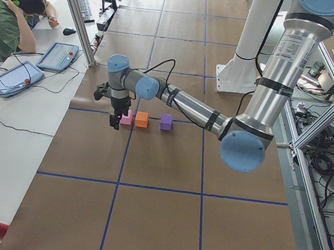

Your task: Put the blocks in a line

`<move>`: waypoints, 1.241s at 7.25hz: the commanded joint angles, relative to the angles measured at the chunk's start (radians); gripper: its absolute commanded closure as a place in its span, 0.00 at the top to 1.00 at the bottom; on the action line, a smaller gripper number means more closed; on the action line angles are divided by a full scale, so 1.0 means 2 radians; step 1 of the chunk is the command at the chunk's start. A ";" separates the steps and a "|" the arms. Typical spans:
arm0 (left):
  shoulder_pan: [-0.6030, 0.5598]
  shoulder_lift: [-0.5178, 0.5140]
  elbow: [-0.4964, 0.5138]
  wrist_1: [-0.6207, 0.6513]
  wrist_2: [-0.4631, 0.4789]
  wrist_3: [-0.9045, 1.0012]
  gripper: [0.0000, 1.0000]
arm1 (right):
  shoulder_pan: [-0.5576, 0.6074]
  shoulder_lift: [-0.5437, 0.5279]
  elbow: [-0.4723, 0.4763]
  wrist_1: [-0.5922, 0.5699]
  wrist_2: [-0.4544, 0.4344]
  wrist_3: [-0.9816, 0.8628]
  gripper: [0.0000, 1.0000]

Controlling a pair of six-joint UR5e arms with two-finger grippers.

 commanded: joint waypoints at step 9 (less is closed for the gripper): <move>-0.059 0.080 0.034 -0.055 -0.078 0.060 1.00 | 0.000 0.000 0.000 0.000 0.000 0.000 1.00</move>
